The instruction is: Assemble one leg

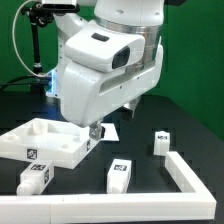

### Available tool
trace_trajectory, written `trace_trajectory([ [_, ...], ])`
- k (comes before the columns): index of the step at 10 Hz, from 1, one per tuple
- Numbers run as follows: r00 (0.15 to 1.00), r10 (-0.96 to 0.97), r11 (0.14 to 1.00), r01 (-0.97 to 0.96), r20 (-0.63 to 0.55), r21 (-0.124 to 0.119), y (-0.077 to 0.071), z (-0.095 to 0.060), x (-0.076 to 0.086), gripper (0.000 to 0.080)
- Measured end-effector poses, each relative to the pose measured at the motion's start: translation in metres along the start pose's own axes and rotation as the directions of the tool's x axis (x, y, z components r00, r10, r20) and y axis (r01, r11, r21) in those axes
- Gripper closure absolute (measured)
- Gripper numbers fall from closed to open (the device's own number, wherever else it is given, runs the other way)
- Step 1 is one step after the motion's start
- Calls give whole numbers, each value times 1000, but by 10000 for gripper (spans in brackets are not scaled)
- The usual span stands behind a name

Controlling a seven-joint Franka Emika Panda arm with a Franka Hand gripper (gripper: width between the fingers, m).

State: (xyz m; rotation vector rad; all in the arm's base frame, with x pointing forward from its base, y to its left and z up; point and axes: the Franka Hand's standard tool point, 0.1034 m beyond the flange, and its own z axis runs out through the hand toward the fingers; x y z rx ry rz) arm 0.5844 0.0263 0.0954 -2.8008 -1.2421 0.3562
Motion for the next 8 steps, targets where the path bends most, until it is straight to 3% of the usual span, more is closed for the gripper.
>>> trace_trajectory([
  [6, 1000, 0, 1000, 0, -1, 0, 0, 0, 0, 149],
  [7, 1000, 15, 1000, -15, -3, 1, 2, -1, -2, 149],
  [8, 998, 56, 998, -56, -1, -3, 11, -2, -14, 149],
])
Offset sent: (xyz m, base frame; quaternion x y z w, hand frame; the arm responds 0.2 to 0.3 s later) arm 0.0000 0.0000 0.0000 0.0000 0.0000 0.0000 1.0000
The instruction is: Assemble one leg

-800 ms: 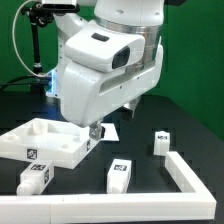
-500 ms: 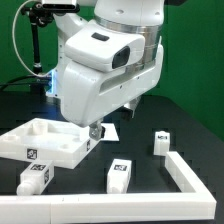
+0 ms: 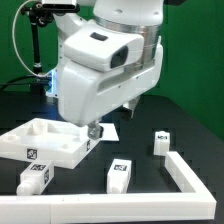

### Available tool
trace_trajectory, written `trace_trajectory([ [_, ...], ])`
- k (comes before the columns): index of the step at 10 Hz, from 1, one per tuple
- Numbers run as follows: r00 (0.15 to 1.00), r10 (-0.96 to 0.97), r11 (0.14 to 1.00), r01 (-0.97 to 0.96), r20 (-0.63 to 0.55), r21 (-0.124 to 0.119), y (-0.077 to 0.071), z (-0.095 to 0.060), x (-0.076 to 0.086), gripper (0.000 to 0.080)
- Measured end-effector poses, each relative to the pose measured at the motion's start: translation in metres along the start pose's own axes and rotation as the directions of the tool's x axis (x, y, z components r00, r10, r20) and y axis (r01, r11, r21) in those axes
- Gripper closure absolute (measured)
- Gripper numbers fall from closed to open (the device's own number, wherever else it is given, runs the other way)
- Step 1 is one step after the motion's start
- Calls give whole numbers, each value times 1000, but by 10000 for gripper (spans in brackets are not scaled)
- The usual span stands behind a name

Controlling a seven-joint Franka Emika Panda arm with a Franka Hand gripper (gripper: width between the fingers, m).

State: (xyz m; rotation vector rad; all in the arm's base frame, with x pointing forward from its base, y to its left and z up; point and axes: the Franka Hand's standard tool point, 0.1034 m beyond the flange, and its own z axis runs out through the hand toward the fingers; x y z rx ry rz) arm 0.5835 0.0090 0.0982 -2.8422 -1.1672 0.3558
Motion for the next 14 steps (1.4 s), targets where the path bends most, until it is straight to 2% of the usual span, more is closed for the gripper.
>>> trace_trajectory([
  [2, 999, 48, 999, -48, 3, 5, 9, 6, -30, 149],
  [4, 982, 187, 982, -186, -16, 26, 11, 12, -55, 149],
  [5, 976, 217, 976, -216, -16, 24, 9, 11, -49, 149],
  [8, 978, 209, 978, -208, -15, 24, 8, 12, -48, 149],
  [9, 939, 345, 939, -344, -14, 20, 4, 8, -34, 149],
  [10, 886, 464, 886, -463, -18, 23, -3, 4, -9, 149],
  [11, 826, 563, 826, -562, -20, 43, -2, 1, 11, 149],
  [12, 725, 688, 722, -683, -14, 114, 6, -5, 27, 149],
  [13, 704, 710, 701, -702, -27, 124, 12, -10, 33, 149],
  [14, 708, 706, 705, -699, -27, 124, 11, -9, 33, 149],
])
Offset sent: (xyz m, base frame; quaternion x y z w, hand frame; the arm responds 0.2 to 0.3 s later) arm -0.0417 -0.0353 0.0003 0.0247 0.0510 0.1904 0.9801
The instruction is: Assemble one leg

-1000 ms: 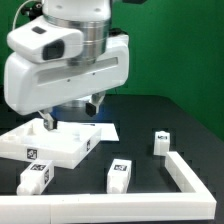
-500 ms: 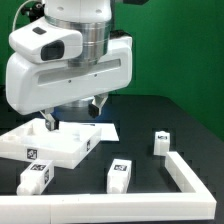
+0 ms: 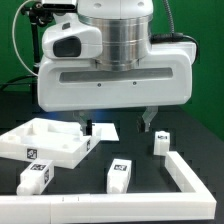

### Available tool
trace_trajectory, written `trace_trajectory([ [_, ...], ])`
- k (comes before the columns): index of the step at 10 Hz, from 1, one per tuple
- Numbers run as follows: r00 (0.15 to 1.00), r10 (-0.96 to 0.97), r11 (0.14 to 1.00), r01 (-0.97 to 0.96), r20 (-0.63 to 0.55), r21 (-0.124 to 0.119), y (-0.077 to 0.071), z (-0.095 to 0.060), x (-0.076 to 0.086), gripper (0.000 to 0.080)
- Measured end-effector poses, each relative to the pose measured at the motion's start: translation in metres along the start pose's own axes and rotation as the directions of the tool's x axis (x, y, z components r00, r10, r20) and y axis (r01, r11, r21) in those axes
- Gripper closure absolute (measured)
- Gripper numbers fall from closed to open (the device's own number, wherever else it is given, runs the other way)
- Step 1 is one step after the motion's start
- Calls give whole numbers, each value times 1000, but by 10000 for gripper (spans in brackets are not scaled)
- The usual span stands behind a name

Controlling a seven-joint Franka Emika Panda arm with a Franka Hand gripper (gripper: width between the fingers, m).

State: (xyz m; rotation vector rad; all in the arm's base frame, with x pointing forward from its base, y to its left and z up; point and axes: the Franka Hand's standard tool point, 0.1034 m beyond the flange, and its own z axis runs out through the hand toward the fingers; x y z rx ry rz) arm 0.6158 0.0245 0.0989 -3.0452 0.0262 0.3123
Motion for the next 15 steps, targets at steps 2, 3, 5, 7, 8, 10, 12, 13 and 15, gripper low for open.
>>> trace_trajectory([
  [2, 1000, 0, 1000, 0, 0, 0, 0, 0, 0, 149],
  [3, 1000, 1, 1000, -1, 1, 0, 0, 1, -1, 149],
  [5, 991, 123, 992, -123, -43, -7, -10, 22, -11, 149],
  [7, 988, 124, 992, -126, -87, -11, -25, 52, -15, 149],
  [8, 988, 119, 993, -121, -102, -11, -29, 64, -12, 149],
  [10, 986, 112, 993, -114, -120, -13, -33, 75, -8, 149],
  [12, 986, 112, 993, -114, -120, -13, -33, 75, -8, 149],
  [13, 986, 112, 993, -114, -120, -13, -33, 75, -8, 149],
  [15, 986, 112, 993, -114, -120, -13, -33, 75, -8, 149],
])
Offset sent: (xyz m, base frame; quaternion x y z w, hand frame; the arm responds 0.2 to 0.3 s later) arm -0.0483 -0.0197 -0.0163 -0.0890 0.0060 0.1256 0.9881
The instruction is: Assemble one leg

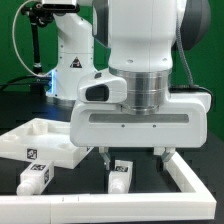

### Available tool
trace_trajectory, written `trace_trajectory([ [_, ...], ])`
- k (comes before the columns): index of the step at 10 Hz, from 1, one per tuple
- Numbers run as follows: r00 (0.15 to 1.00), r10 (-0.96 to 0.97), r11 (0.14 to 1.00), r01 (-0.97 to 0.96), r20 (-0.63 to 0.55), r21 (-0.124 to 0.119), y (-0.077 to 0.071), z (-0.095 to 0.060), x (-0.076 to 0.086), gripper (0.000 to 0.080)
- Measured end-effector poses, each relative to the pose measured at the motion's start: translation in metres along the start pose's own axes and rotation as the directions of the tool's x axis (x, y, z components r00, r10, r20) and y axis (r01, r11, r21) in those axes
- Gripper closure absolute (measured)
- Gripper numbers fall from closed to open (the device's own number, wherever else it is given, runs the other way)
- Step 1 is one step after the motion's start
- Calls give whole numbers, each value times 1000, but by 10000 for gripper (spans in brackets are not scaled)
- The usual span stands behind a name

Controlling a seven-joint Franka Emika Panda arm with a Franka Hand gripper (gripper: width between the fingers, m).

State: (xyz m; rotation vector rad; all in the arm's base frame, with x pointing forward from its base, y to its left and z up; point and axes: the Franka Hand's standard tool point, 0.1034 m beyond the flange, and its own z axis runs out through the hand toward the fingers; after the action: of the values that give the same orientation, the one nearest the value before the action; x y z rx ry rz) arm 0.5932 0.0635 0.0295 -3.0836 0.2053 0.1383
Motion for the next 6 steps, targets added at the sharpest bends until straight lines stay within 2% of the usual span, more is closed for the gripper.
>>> trace_trajectory([
  [6, 1000, -3, 1000, 3, -2, 0, 0, -1, 1, 149],
])
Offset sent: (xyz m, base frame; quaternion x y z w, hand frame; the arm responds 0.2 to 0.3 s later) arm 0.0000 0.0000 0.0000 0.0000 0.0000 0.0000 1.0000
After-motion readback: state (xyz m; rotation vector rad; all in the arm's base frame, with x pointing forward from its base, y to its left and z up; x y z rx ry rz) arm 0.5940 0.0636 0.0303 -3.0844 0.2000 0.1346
